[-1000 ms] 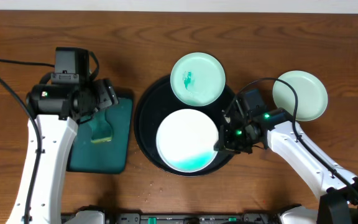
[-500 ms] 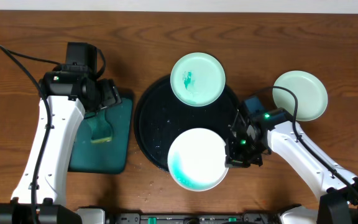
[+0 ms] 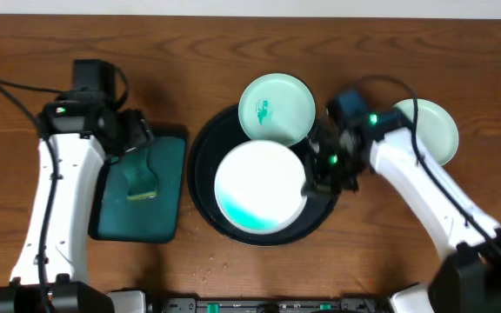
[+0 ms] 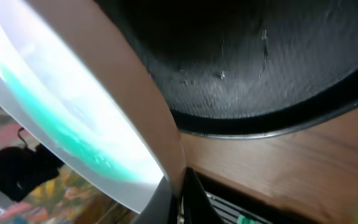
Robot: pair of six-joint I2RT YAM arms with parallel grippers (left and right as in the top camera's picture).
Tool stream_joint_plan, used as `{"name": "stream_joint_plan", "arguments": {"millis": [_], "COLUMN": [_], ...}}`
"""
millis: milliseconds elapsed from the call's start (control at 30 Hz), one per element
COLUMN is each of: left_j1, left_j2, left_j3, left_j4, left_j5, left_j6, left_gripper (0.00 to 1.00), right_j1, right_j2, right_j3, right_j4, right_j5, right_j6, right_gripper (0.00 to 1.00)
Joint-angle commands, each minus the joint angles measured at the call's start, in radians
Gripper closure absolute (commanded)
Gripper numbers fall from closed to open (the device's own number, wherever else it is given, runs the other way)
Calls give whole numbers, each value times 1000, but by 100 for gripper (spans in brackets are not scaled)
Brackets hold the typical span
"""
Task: Clean dirty plates on tray and stack at the side
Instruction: 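Lift the white plate with the right gripper and tilt it up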
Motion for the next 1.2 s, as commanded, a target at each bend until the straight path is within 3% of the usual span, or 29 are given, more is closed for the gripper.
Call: {"name": "stream_joint_plan", "arguments": {"millis": [0,367,600,867,1167], "left_j1": [53,341,436,440,440], "left_j2": [-2,-2,-2,-2,-2], "left_j3": [13,105,105,105,105], "left_j4": [-15,-106,-132,-158,-170], "left_j5": [-4,88,100,101,104], "left_j6": [-6,-35,-36,-36,-36], "left_gripper": [19,19,19,19,19], "right_j1": [0,58,107,191,288], "right_j2": [129,569,779,817,817], "right_j3": [193,787,1131,1212,1215], "right_j4": [-57,-295,-392,-324,-114], "right_j5": [19,93,92,81,82], "right_j6": [-60,-98,-93,-74,18], "right_gripper": [98,98,98,98,99]}}
